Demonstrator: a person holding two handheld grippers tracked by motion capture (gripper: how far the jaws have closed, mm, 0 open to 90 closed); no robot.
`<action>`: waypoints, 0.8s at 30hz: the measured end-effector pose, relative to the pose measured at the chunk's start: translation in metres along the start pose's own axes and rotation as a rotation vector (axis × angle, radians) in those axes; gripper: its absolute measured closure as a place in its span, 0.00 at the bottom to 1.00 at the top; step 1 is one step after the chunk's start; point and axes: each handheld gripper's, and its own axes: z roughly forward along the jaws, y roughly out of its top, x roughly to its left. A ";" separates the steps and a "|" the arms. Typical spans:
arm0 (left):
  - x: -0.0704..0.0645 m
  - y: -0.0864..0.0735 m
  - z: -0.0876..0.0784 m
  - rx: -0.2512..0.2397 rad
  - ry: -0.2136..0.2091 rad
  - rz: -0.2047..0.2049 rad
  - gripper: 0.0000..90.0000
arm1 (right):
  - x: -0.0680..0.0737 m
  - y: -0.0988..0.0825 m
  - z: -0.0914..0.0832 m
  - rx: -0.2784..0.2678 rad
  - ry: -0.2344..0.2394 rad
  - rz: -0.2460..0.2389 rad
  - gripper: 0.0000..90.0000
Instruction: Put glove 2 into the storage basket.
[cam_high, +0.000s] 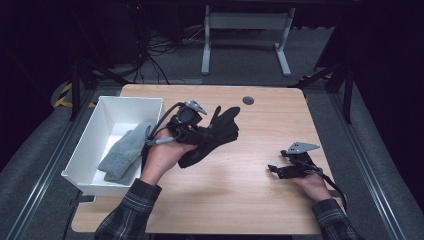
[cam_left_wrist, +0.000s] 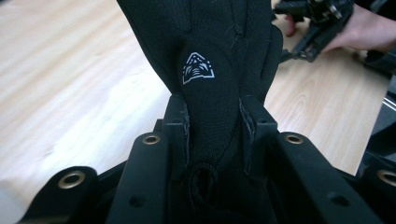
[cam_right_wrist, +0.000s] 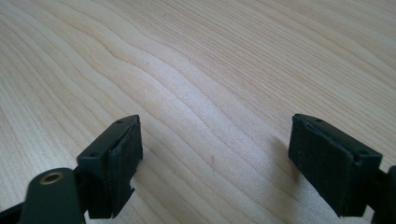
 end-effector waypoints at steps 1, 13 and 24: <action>0.003 0.000 -0.007 -0.005 0.008 -0.007 0.77 | 0.000 0.000 0.000 0.000 0.000 0.000 0.20; 0.046 -0.019 -0.073 -0.042 0.127 -0.107 0.76 | 0.000 0.000 0.000 0.000 0.000 0.000 0.20; 0.095 -0.069 -0.111 -0.062 0.260 -0.270 0.76 | 0.000 0.000 0.000 -0.001 0.000 0.002 0.20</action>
